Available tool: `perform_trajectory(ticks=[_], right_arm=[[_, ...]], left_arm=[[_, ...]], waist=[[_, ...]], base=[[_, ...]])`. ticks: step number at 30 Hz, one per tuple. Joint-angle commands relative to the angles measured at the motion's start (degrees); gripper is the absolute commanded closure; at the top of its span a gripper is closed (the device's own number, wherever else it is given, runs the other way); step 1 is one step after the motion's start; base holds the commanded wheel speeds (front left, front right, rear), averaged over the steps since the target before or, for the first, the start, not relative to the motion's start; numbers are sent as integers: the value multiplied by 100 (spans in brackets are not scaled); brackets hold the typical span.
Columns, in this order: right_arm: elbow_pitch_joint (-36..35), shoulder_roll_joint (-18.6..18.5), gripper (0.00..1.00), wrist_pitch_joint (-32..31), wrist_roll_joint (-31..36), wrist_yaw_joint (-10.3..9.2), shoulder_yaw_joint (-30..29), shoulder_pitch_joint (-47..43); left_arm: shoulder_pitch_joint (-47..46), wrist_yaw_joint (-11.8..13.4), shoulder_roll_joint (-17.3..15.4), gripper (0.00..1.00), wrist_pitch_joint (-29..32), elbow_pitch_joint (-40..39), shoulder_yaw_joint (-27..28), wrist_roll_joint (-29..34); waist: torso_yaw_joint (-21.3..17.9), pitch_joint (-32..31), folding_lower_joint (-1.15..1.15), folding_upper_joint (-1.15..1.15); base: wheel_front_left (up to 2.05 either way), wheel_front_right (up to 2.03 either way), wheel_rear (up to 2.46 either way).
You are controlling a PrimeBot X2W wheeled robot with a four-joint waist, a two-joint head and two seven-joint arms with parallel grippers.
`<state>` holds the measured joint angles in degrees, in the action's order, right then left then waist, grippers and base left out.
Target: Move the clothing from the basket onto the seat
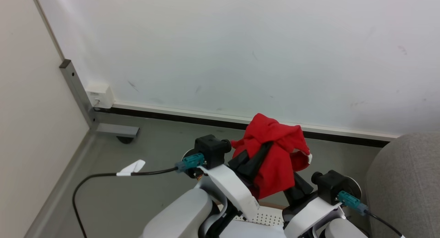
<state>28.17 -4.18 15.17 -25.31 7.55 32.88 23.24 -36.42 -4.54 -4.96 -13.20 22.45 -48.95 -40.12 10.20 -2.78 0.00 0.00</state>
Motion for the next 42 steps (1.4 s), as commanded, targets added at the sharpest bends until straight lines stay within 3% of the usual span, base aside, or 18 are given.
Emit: perform_trajectory(ticks=[1,3,4,6,13,25,33,42], right_arm=[[-48,-42,100,-4,-84,-13,-68,-87],[-118,-45,100,-4,-125,-14,-128,-122],[-145,-55,100,-4,-130,-13,-149,-117],[-201,-77,100,-4,-161,-13,-254,-115],[-362,-189,100,-3,-209,-13,-690,-164],[-897,-417,100,-4,3,-13,-1458,-260],[-1299,-661,100,-3,62,-13,-1602,-372],[-1546,-662,100,-3,-8,-13,-1859,-593]], left_arm=[[75,15,-62,100,-39,47,0,-5],[83,45,-109,96,-49,89,-15,62],[113,65,-131,72,-58,111,-18,87],[182,67,-154,0,-70,146,-55,102],[327,-8,-242,0,-127,26,-52,104],[499,-50,-308,0,-193,-353,-60,552],[596,-72,-338,0,-194,-504,152,921],[705,-182,-231,0,-195,-498,396,1249]], waist=[[-21,11,0,0],[-71,25,0,0],[-115,37,0,0],[-188,59,0,0],[-579,150,0,0],[-2006,470,0,0],[-2926,676,0,0],[-3585,796,0,0]], base=[[0,0,0],[0,0,0],[0,0,0],[0,0,0],[0,0,0],[0,0,0],[0,0,0],[0,0,0]])
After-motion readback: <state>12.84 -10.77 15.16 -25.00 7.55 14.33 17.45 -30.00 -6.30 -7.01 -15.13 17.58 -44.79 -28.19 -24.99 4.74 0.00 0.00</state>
